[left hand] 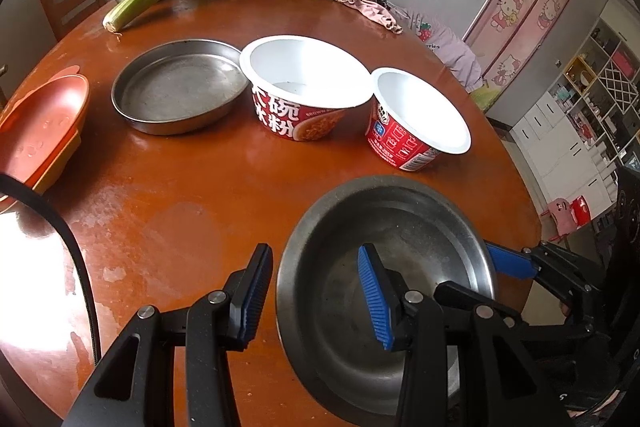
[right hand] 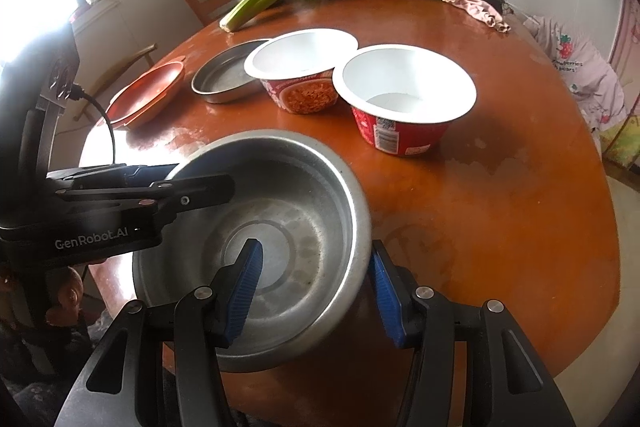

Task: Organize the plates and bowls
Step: 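Lower the steel bowl onto the table and open both grippers, then reach both grippers to the larger white paper bowl and close on its rim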

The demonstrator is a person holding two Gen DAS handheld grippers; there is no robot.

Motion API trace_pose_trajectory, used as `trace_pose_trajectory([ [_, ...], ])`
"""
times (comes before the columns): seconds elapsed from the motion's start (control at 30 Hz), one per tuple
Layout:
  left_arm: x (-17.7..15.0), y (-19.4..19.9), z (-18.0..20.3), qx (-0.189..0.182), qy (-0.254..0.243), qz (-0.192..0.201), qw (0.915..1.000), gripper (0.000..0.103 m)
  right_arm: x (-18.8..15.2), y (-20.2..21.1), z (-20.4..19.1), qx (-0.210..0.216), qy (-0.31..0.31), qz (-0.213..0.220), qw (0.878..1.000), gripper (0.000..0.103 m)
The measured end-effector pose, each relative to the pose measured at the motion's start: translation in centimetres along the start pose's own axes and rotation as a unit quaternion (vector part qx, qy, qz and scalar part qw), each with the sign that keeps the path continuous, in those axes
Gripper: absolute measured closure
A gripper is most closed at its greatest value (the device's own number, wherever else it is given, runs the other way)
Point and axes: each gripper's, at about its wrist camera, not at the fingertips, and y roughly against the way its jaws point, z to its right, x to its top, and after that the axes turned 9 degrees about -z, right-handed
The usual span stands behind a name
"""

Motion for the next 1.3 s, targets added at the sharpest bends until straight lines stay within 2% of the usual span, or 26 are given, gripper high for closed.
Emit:
trace_pose_trajectory([
  [0.4,0.6,1.5,0.7,0.023,-0.004,0.020,0.9995,0.059,0.6,1.3,1.9,-0.009,-0.023,0.026,0.999,0.046],
  [0.77,2.7,2.4,2.1,0.017,-0.009,0.025,0.9995,0.059,1.8,2.8,3.6,-0.003,-0.038,0.049,0.998,0.046],
  [1.3,7.7,-0.3,5.0,-0.058,-0.022,-0.008,0.9980,0.059,4.7,3.5,7.6,-0.028,-0.071,0.062,0.995,0.046],
])
